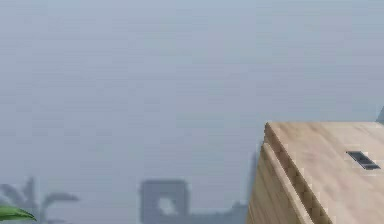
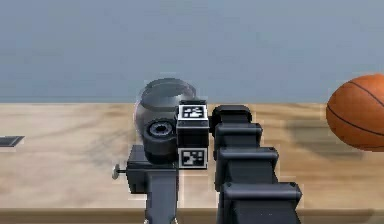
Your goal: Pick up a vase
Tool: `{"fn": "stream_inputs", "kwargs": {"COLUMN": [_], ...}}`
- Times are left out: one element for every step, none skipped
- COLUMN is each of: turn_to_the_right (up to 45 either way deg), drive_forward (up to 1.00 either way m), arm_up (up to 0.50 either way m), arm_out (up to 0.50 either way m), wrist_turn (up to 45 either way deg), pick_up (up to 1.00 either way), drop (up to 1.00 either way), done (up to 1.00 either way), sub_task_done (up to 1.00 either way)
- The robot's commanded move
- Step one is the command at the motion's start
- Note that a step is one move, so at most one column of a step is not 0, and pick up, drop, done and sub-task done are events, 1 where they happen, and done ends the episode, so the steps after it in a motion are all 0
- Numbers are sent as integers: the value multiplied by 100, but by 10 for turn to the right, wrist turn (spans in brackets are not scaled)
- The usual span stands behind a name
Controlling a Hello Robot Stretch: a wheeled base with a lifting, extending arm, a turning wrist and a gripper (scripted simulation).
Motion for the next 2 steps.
{"fn": "stream_inputs", "kwargs": {"turn_to_the_right": [0, 0], "drive_forward": [0, 0], "arm_up": [0, 0], "arm_out": [0, 0], "wrist_turn": [450, 450], "pick_up": [0, 0], "drop": [0, 0], "done": [0, 0], "sub_task_done": [0, 0]}}
